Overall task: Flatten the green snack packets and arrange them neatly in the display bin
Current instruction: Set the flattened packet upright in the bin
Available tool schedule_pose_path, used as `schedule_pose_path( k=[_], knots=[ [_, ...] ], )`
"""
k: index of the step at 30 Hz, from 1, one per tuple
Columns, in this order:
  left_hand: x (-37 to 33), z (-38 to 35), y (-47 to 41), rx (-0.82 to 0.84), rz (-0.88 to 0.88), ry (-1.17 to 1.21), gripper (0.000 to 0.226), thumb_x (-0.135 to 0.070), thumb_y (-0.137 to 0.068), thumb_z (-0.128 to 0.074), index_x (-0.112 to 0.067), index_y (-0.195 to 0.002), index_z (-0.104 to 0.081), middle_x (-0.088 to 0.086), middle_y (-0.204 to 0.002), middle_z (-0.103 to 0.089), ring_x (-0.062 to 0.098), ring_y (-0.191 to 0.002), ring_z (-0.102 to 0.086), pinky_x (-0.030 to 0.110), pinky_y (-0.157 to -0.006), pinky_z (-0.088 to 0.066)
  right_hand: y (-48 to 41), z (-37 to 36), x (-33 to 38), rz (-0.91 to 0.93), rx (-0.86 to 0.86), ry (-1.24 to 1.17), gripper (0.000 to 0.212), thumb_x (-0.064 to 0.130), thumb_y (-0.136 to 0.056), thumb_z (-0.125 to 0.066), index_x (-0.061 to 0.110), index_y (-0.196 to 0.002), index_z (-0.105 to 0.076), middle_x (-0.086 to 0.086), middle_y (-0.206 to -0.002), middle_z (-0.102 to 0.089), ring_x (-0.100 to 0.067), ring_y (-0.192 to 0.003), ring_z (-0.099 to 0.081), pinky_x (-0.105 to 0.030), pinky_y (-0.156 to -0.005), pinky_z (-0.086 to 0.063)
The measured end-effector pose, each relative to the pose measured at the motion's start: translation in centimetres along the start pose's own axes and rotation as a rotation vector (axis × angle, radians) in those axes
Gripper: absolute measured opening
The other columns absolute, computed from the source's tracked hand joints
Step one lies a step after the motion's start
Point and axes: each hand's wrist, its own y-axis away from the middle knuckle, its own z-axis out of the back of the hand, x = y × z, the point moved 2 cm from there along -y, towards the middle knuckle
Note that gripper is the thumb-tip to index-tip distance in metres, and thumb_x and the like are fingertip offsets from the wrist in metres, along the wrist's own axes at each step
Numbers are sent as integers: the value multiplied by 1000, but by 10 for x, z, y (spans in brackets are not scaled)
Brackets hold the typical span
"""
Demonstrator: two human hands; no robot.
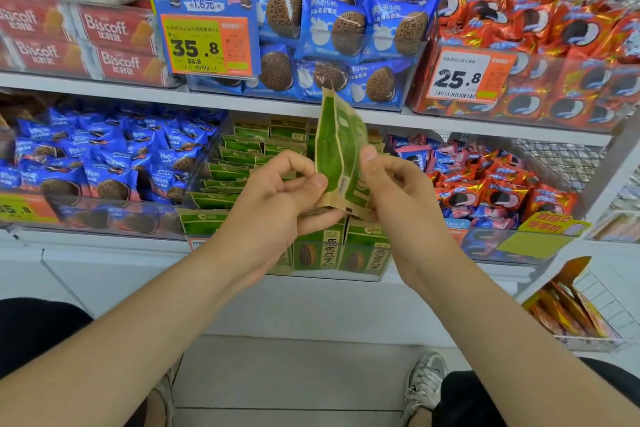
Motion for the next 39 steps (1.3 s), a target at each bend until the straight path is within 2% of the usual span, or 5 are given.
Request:
schedule_pose_path(
  k=[13,20,25,32,39],
  knots=[
    [7,10,-10,-71,6,-32,23,-14,-109,-55,-6,-124,-69,13,-112,-81,27,-105,-79,35,-88,-65,9,-6,12,-24,68,-175,29,26,-111,-54,6,-121,-72,-13,-108,-80,-29,-86,-69,-37,-66,-54],
    [5,10,-5,-197,-105,-181,24,-13,-103,-66,-12,-127,-66,6,-107,-82,23,-100,-80,40,-83,-67,10,-1,5,41,20,-31,19,19,-105,-66,6,-103,-80,-9,-97,-82,-30,-94,-79,-47,-87,-65],
    [4,5,-3,16,-104,-390,79,-55,-76,-88,-41,-146,-53,-15,-132,-72,7,-121,-70,41,-104,-56,14,-2,9,243,1,82,11,17,-97,-76,9,-95,-83,-8,-86,-81,-28,-83,-79,-50,-81,-66],
    [0,11,-7,222,73,-91,63,-5,-90,-79,-13,-148,-56,14,-134,-72,34,-126,-69,53,-113,-50,15,-5,11,131,22,-110,18,11,-100,-70,-5,-105,-77,-21,-94,-80,-41,-92,-77,-48,-83,-66],
    [-3,12,-6,189,110,-70,65,-8,-85,-81,-13,-145,-57,14,-127,-76,31,-119,-73,46,-104,-58,16,-3,14,147,42,-54,6,8,-99,-71,4,-99,-76,-17,-89,-80,-32,-83,-79,-44,-76,-68]
  ],
)
